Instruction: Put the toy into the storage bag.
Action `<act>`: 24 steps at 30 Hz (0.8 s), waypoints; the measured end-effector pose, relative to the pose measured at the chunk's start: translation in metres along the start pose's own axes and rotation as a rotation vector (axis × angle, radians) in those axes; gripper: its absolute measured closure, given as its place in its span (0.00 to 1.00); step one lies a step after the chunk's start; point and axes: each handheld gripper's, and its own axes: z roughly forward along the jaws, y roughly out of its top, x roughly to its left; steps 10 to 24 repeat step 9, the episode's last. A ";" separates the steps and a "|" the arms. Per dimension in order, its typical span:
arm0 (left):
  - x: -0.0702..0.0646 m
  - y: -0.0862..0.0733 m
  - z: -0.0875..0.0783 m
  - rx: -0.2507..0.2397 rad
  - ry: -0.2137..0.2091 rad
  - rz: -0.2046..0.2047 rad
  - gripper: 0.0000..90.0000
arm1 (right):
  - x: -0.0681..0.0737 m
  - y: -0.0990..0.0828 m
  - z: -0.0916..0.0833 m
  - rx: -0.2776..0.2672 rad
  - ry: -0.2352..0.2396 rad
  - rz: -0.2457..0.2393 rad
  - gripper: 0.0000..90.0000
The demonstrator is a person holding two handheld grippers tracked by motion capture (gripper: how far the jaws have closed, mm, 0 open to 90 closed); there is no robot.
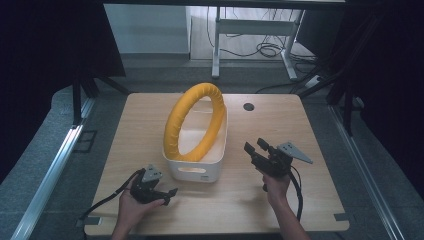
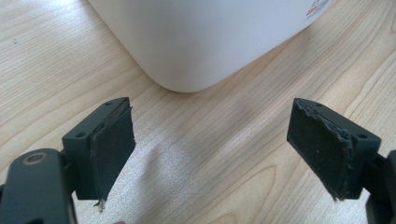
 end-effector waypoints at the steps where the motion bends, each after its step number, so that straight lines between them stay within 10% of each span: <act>1: 0.000 0.000 0.000 -0.001 -0.001 -0.001 0.17 | 0.000 0.000 0.001 0.004 0.011 0.010 0.43; 24: 0.000 0.001 -0.001 -0.008 -0.002 -0.014 0.17 | 0.004 0.004 0.001 -0.004 0.025 -0.043 0.41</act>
